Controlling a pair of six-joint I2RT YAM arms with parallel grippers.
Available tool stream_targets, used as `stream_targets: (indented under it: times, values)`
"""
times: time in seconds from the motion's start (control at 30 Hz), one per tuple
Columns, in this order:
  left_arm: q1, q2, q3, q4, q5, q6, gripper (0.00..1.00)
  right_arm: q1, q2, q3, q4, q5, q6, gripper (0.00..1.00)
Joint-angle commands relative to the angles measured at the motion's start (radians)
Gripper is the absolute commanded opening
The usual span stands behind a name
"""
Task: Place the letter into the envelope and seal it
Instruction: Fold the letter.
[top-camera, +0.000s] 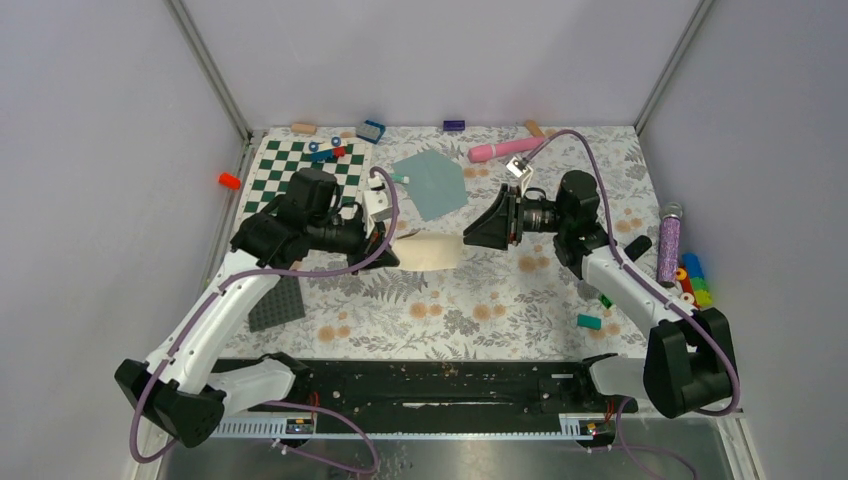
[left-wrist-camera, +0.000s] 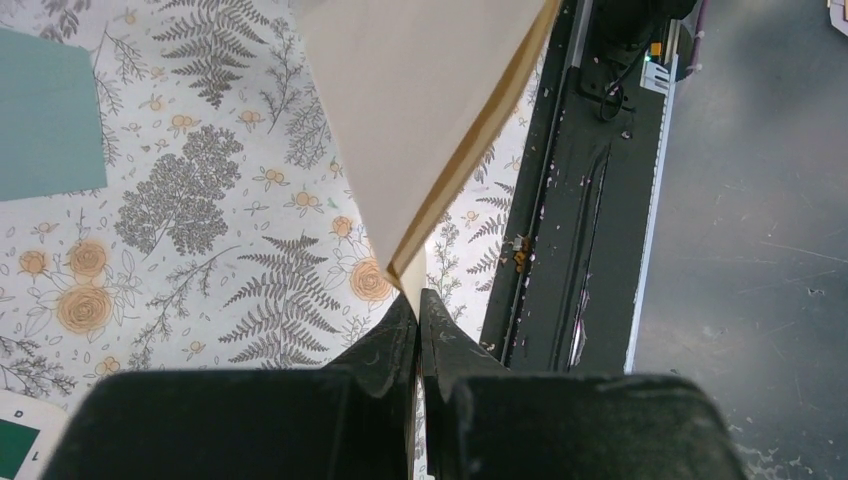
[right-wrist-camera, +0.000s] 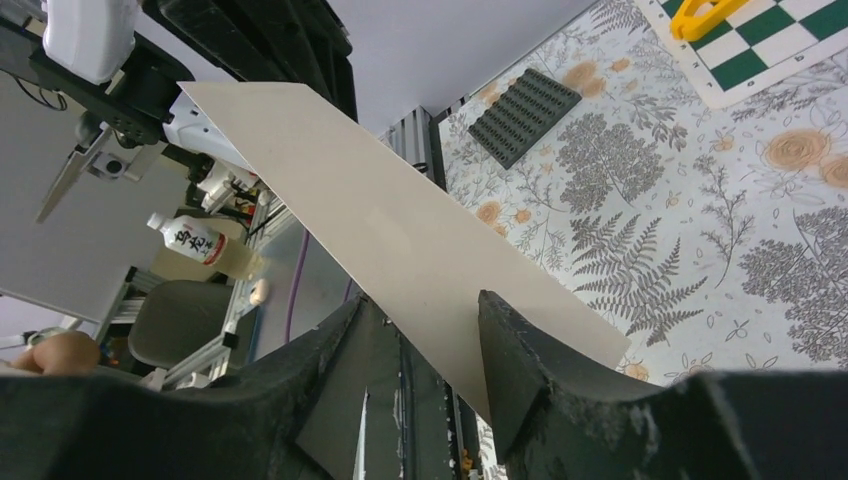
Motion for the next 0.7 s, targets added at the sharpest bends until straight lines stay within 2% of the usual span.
stream_targets:
  times: [0.0, 0.2, 0.27, 0.33, 0.4, 0.5, 0.57, 0.67]
  values:
    - [0.003, -0.034, 0.008, 0.045, 0.004, 0.005, 0.0, -0.006, -0.002, 0.033, 0.074, -0.027, 0.04, 0.52]
    - [0.003, -0.027, 0.002, 0.045, 0.0, 0.008, 0.0, -0.02, -0.028, 0.015, 0.395, -0.072, 0.316, 0.69]
    - [0.004, -0.027, 0.002, 0.045, -0.005, 0.008, 0.0, -0.034, -0.036, 0.024, 0.428, -0.072, 0.371, 0.75]
    - [0.003, -0.03, 0.003, 0.045, -0.01, 0.011, 0.0, -0.049, -0.035, 0.033, 0.409, -0.06, 0.38, 0.76]
    - [0.003, -0.033, 0.009, 0.045, -0.015, 0.011, 0.0, -0.055, -0.023, 0.035, 0.37, -0.051, 0.37, 0.73]
    - [0.004, -0.035, 0.017, 0.045, -0.022, 0.005, 0.0, -0.049, 0.001, 0.003, 0.377, -0.039, 0.33, 0.57]
    - [0.003, -0.033, 0.021, 0.048, -0.024, -0.003, 0.0, -0.039, -0.001, -0.026, 0.378, -0.037, 0.295, 0.51]
    - [0.003, -0.03, 0.026, 0.049, -0.029, -0.005, 0.0, -0.013, -0.028, -0.041, 0.273, -0.029, 0.169, 0.4]
